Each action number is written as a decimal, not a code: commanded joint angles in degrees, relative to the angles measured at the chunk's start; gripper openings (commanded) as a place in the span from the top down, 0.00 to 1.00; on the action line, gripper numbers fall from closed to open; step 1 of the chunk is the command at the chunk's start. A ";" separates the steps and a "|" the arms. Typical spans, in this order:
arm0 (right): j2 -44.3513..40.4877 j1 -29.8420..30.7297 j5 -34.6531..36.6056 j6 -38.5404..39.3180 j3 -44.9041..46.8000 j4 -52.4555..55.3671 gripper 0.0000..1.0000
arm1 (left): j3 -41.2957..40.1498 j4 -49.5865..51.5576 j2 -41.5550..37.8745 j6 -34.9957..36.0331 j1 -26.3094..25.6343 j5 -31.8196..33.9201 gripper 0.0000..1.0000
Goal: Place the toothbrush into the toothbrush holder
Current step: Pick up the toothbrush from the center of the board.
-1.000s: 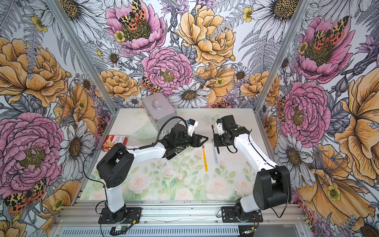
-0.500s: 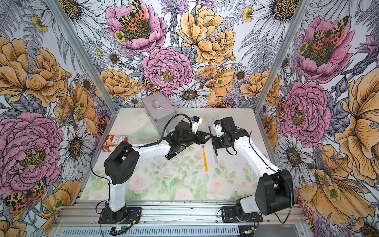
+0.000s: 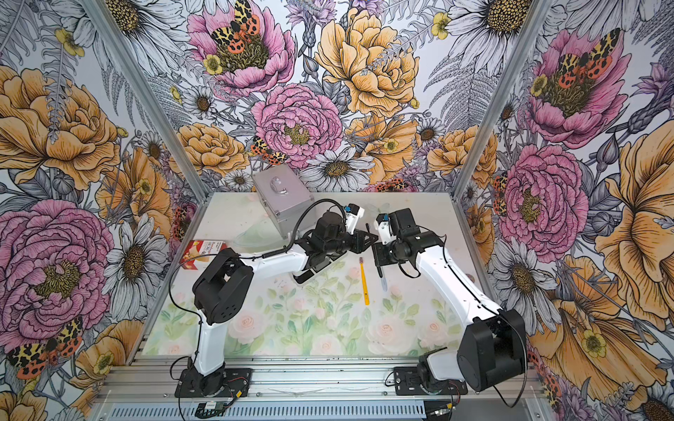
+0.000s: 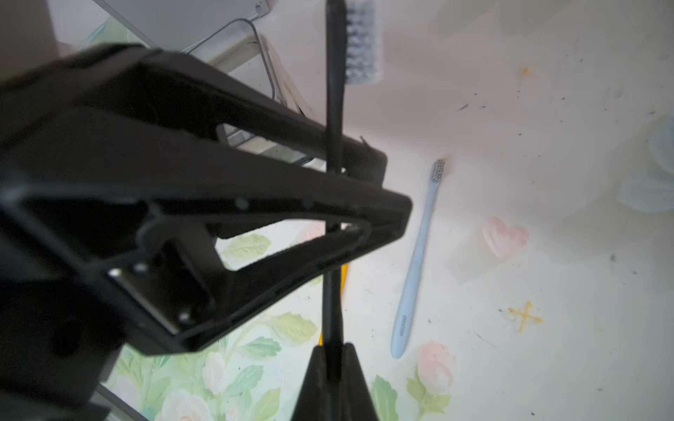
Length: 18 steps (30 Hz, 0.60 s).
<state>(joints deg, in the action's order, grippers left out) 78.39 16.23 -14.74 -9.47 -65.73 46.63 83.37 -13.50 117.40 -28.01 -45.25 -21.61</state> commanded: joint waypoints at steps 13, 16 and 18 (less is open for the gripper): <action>-4.30 0.39 2.44 -0.94 0.60 -0.58 1.00 | -3.04 1.67 -6.87 6.26 -1.01 3.14 1.00; -6.25 0.47 4.33 -1.45 1.34 -0.57 0.91 | -2.76 4.71 -9.79 8.59 -1.06 4.69 1.00; -7.48 0.40 5.28 -1.77 1.98 -0.58 0.78 | -2.32 7.50 -11.91 10.63 -1.21 6.32 1.00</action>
<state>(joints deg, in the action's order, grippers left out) 73.01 16.34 -12.05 -10.68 -64.60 46.50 80.75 -8.95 111.20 -21.37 -46.02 -18.24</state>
